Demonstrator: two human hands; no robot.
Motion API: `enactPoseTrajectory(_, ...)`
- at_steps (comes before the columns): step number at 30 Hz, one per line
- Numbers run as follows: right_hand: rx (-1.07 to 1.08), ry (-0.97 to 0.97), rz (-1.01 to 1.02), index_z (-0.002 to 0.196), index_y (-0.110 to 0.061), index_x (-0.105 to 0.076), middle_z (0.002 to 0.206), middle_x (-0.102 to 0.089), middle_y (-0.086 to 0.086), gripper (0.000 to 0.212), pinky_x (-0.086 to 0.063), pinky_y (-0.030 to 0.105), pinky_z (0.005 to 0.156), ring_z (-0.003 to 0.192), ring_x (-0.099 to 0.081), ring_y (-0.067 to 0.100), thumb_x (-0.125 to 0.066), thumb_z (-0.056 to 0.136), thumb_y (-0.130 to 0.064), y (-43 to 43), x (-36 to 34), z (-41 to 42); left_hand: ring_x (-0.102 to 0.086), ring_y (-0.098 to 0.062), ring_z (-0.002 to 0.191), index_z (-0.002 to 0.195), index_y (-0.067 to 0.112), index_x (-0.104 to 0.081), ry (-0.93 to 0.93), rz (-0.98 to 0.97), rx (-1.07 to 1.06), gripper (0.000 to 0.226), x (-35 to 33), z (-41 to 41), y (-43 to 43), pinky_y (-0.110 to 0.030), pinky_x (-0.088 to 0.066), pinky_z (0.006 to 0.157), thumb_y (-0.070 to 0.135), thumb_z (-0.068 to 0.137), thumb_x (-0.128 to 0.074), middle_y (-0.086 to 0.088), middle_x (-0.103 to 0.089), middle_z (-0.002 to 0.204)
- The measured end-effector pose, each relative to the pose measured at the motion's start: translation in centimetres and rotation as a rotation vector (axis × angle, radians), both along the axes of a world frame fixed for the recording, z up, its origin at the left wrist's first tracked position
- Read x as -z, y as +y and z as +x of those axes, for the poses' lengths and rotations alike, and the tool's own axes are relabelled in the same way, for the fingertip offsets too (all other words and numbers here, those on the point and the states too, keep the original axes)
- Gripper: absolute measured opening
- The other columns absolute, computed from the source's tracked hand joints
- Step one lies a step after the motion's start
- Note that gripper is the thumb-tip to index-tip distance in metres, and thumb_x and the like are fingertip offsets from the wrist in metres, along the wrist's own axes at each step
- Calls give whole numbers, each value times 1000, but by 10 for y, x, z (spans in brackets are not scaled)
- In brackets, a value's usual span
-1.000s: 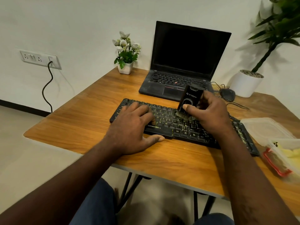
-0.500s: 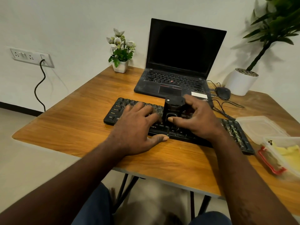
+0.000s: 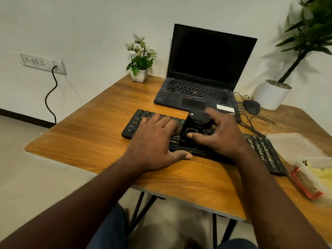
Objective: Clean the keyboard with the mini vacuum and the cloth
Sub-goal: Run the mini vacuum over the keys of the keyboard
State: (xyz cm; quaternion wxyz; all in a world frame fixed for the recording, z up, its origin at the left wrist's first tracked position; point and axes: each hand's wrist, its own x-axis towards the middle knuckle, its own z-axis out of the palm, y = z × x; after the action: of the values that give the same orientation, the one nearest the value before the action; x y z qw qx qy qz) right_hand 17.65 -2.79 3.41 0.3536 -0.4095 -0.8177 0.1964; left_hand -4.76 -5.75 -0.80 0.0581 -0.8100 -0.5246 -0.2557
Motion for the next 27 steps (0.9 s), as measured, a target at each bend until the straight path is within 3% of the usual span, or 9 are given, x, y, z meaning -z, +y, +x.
enactPoseTrajectory(3, -14, -34, 46, 103, -24, -64, 96, -69, -12, 35, -58, 23, 74, 91, -67, 5, -86, 76, -29, 3, 4, -8, -47, -10, 110, 127, 28, -48, -87, -9, -10, 87, 0, -2, 0, -40, -42, 100, 95, 72, -50, 12, -55, 118)
enactPoseTrajectory(6, 25, -21, -36, 107, -22, -64, 102, -70, -10, 39, -59, 21, 81, 97, -67, 1, -88, 76, -21, 3, 2, 15, -47, -10, 110, 127, 30, -45, -104, -10, -43, 87, 0, -1, 0, -41, -41, 100, 97, 71, -50, 14, -55, 117)
enactPoseTrajectory(10, 74, 45, -80, 114, -23, -65, 105, -72, -7, 47, -51, 8, 73, 95, -67, -5, -89, 76, -12, -1, -1, 42, -45, -13, 114, 122, 33, -48, -98, -19, -118, 85, -1, -1, 1, -42, -38, 100, 101, 72, -39, 12, -57, 122)
enactPoseTrajectory(18, 3, -23, 74, 103, -16, -67, 91, -70, -10, 36, -50, 13, 65, 85, -67, 2, -90, 76, -21, 4, 5, -16, -42, -16, 125, 144, 35, -34, -93, -100, -97, 111, -1, -2, 5, -47, -35, 106, 104, 58, -49, 10, -54, 137)
enactPoseTrajectory(25, 82, -3, -85, 109, -24, -67, 101, -72, -10, 41, -47, 3, 74, 94, -65, -8, -89, 76, -13, 0, -1, 33, -43, -15, 124, 144, 35, -32, -105, -108, -90, 111, -1, -3, 5, -47, -34, 106, 102, 58, -53, 11, -55, 134)
enactPoseTrajectory(27, 84, 39, -111, 111, -26, -67, 100, -73, -11, 44, -49, 5, 74, 97, -67, -4, -89, 76, -12, -1, -3, 38, -43, -14, 124, 144, 35, -33, -108, -103, -85, 110, 0, -3, 5, -45, -34, 105, 101, 58, -54, 12, -55, 132)
